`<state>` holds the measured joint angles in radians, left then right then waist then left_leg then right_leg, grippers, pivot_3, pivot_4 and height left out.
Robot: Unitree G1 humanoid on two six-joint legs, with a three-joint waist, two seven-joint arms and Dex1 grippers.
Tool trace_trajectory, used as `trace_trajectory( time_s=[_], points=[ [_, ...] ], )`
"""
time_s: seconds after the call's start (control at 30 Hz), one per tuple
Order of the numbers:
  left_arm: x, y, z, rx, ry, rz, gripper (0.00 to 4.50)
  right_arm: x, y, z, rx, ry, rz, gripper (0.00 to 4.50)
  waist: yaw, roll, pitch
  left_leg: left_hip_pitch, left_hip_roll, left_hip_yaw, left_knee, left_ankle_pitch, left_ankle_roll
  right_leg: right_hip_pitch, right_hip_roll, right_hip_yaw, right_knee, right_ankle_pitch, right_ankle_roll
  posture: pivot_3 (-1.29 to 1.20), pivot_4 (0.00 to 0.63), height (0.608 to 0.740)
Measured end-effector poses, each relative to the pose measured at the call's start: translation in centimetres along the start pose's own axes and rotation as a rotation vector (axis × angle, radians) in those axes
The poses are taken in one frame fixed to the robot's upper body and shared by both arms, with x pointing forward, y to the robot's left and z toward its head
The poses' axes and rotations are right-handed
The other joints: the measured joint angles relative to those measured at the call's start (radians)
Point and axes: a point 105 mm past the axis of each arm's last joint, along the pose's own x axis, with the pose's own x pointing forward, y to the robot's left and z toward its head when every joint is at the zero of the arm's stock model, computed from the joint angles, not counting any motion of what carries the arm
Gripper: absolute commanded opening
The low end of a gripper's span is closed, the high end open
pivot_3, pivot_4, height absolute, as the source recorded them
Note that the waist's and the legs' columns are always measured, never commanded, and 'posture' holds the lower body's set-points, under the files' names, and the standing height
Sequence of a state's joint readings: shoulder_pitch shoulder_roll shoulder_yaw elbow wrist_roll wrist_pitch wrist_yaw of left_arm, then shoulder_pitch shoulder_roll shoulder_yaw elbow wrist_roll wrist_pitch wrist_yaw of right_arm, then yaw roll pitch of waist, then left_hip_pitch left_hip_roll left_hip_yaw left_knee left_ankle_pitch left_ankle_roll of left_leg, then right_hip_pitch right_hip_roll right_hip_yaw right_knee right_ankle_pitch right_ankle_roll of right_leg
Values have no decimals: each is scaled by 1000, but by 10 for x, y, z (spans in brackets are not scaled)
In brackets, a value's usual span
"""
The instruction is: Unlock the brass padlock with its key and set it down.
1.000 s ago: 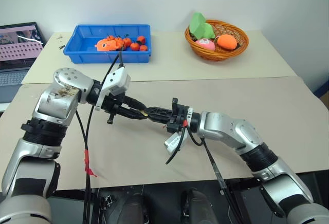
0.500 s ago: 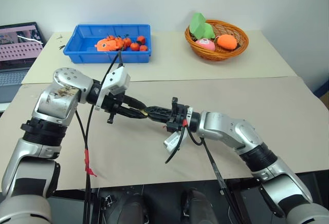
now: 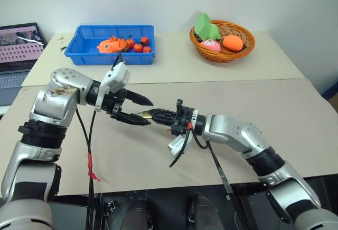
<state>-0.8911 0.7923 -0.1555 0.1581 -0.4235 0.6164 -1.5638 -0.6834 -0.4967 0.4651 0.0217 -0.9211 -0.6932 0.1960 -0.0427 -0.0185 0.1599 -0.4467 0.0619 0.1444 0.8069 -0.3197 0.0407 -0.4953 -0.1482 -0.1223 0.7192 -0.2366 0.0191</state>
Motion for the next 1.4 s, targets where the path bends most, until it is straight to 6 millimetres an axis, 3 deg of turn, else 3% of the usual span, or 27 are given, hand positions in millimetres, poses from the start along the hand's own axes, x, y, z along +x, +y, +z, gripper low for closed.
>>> trace_trajectory(
  time_s=[0.13, 0.37, 0.4, 0.43, 0.53, 0.7, 0.83, 1.03, 1.2, 1.4],
  points=[
    [-23, 10, 3, -151, -109, 69, 3639, -1, 0, -1, -3, 3, 4, 103, -3, 0, 0, 0, 0, 0, 0, 0, 0, 0, 0, 0, 0, 0, 0, 0, 150, 676],
    [-51, 20, -23, -417, -233, 167, 3639, -4, -2, -3, -15, 11, 3, 103, -3, 0, 0, 0, 0, 0, 0, 0, 0, 0, 0, 0, 0, 0, 0, 0, 150, 676],
    [-51, 19, -30, -437, -229, 173, 3129, -4, -2, -3, -16, 12, 2, 103, -3, 0, 0, 0, 0, 0, 0, 0, 0, 0, 0, 0, 0, 0, 0, 0, 150, 676],
    [-49, 15, -46, -493, -220, 176, 2939, -5, -3, -3, -19, 16, 3, 103, -3, 0, 0, 0, 0, 0, 0, 0, 0, 0, 0, 0, 0, 0, 0, 0, 150, 676],
    [-42, 6, -70, -595, -200, 156, 1814, -5, -4, -4, -21, 23, 0, 103, -3, 0, 0, 0, 0, 0, 0, 0, 0, 0, 0, 0, 1, 0, 0, 0, 150, 676],
    [-29, -1, -82, -614, -171, 129, 80, -4, -6, -4, -24, 27, -7, 103, 2, 0, 0, 0, 0, 0, 0, 0, 0, 0, 0, 0, 1, 0, 0, 0, 150, 676],
    [-17, -4, -91, -627, -164, 110, 80, -4, -6, -5, -23, 30, -7, 103, 0, 0, 0, 0, 0, 0, 0, 0, 0, 0, 0, 0, 1, 0, 0, 0, 150, 676],
    [-2, 3, -89, -661, -220, 99, 80, -4, -6, -5, -25, 32, -8, 103, 0, 0, 0, 0, 0, 0, 0, 0, 0, 0, 0, 0, 1, 0, 0, 0, 150, 676],
    [-11, 21, -75, -728, -333, 142, 80, -6, -4, 0, -17, 29, -11, 103, 0, 0, 0, 0, -1, 0, 0, 0, 0, 0, 0, 0, 1, 0, 0, 0, 150, 676],
    [-16, 34, -77, -723, -342, 211, 80, -7, -3, 0, -14, 31, -6, 103, -2, 0, 0, 0, -1, 1, 1, 0, 0, 0, 0, 0, 1, 0, 0, 0, 150, 676]
  ],
)
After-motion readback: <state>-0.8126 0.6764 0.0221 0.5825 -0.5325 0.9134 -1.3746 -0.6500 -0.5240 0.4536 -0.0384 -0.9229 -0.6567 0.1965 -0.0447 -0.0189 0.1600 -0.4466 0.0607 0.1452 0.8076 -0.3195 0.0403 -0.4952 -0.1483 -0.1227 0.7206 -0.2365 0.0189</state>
